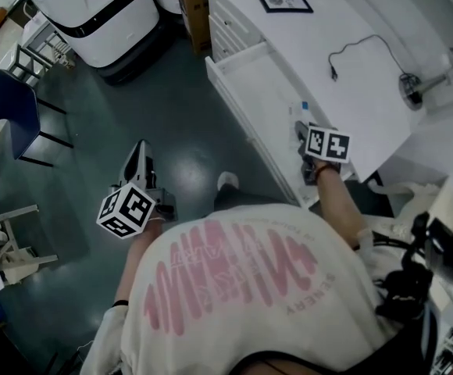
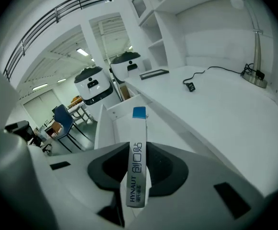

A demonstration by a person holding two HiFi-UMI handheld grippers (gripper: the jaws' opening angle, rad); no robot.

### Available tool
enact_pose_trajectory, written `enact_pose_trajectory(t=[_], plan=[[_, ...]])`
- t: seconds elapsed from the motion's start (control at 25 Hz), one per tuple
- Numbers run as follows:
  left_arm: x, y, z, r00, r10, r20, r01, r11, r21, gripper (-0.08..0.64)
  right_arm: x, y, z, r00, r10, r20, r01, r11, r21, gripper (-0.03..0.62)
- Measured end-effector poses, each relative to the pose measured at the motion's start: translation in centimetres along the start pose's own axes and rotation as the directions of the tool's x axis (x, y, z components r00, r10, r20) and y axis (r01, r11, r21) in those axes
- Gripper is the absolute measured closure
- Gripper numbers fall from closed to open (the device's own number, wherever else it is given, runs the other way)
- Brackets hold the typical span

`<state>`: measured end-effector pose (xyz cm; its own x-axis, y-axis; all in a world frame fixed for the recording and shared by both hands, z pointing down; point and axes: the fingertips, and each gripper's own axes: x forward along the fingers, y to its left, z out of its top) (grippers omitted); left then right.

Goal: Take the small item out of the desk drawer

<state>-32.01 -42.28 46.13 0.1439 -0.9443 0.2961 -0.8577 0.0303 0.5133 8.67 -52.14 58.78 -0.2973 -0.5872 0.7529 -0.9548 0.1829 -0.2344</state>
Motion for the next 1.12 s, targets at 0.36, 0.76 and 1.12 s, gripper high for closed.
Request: enact_pose_trajectory(t=[0.36,0.76,1.12], plan=[[-3.6,-3.7,-0.8,0.998,-0.06,0.021,0.06,0.998,0.019,0.531,-6.2,4.4,1.9,0.984,0.088,0.155,-0.079,0.995,-0.061,0.491],[-8.3,-7.4,-0.6,0.991,-0.12,0.059,0.117,0.992,0.044,0.531,-15.2,10.9,5.3,0.906,0.222,0.361,-0.181,0.973,-0.144,0.492],[-11.1,-10.1,-1.4,0.986,-0.141,0.091,0.136,0.989,0.053,0.531,-22.8,14.4,5.6,0.811,0.355,0.464,-0.272,0.932,-0.238,0.492]])
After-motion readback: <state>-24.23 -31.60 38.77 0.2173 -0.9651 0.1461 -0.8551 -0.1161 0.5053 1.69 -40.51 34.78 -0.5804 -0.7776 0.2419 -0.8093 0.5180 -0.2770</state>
